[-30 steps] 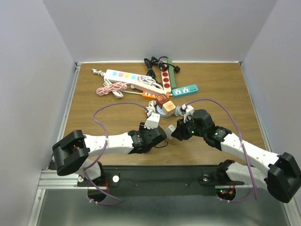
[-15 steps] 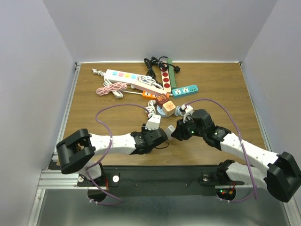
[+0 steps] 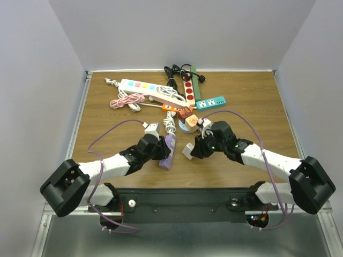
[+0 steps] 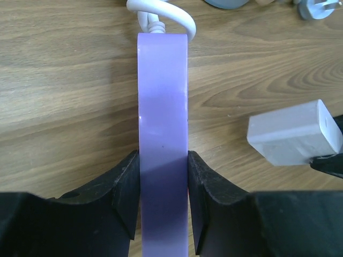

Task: Insert the plug

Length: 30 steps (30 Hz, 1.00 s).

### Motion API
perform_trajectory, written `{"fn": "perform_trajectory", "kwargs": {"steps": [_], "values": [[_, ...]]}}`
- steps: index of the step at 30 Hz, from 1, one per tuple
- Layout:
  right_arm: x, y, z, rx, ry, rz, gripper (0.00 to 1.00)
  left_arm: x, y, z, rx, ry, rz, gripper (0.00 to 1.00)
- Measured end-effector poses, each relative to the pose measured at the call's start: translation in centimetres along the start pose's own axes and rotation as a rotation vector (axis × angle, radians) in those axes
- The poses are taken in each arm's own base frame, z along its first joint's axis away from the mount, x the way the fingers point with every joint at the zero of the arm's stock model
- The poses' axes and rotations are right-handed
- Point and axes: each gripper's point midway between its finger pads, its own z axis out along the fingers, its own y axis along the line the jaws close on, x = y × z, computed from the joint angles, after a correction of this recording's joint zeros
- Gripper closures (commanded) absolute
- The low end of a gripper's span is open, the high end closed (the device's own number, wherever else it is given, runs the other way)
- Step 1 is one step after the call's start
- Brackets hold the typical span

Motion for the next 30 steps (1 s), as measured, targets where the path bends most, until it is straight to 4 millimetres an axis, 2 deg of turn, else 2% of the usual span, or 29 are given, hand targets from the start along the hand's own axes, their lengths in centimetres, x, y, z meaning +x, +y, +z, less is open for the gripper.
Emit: {"fn": "perform_trajectory", "kwargs": {"steps": [6, 8, 12, 19, 30], "values": [[-3.2, 0.9, 0.8, -0.05, -0.073, -0.061, 1.0, -0.3, -0.3, 1.5, 0.101, 0.051, -0.068, 1.0], [-4.9, 1.2, 1.4, -0.067, -0.101, -0.098, 1.0, -0.3, -0.3, 2.1, 0.137, 0.075, -0.094, 1.0], [-6.5, 1.0, 2.3, -0.068, -0.126, -0.16, 1.0, -0.3, -0.1, 2.7, 0.175, 0.111, -0.133, 1.0], [-6.0, -0.4, 3.7, -0.04, -0.095, -0.255, 1.0, -0.2, 0.0, 3.4, 0.262, 0.202, -0.222, 1.0], [-6.6, -1.5, 3.9, 0.001, -0.102, -0.386, 1.0, 0.1, 0.3, 3.5, 0.338, 0.269, -0.28, 1.0]]}}
